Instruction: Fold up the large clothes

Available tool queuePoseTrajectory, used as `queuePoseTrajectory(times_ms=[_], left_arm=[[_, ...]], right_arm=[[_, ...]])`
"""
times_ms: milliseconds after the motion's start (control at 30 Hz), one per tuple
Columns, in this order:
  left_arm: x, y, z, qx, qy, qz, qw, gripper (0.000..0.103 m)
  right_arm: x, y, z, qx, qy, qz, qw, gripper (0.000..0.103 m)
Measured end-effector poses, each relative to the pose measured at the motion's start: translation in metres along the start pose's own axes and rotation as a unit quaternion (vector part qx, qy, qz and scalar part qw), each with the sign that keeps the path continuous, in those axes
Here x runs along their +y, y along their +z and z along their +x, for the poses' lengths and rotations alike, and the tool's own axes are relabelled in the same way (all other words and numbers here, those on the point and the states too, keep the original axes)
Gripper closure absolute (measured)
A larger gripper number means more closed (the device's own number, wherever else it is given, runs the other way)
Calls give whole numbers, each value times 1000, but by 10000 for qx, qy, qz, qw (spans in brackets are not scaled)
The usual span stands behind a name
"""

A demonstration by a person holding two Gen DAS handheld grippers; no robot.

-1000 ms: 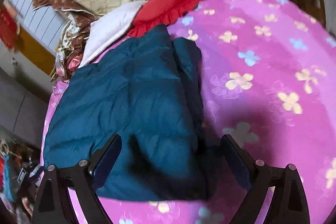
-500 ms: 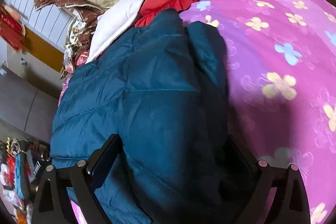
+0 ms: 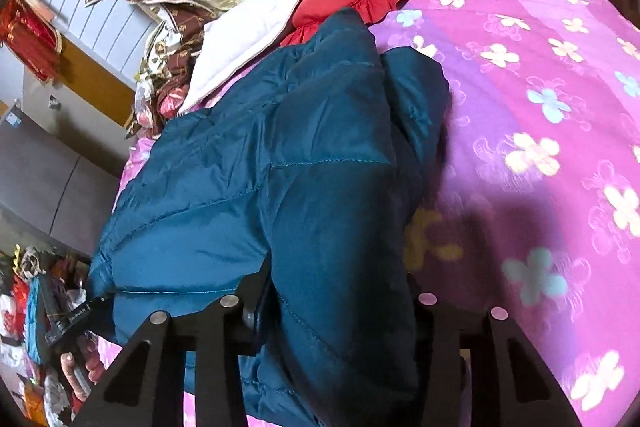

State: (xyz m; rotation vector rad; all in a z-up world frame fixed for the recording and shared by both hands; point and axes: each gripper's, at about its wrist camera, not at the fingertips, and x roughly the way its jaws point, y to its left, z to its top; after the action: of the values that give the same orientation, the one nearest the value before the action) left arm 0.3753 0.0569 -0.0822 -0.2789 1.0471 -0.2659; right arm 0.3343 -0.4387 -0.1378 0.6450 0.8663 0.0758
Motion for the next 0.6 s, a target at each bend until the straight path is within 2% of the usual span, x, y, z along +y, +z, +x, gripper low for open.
queuePoseTrajectory(times_ms=[133, 300, 500, 600], left_arm=[[-4, -19, -11, -57, 189, 216, 9996, 69], [-14, -40, -23, -151, 636, 561, 9963, 70], [-29, -73, -37, -377, 1345, 1095, 9841, 70], [-31, -93, -44, -467, 1573, 1208, 9790, 70]], right_arm=[[1, -16, -9, 40, -3, -33, 10000, 59], [6, -34, -19, 40, -121, -126, 9998, 60], [13, -56, -31, 38, -275, -309, 9991, 60], [15, -68, -35, 12, -370, -414, 9985, 60]])
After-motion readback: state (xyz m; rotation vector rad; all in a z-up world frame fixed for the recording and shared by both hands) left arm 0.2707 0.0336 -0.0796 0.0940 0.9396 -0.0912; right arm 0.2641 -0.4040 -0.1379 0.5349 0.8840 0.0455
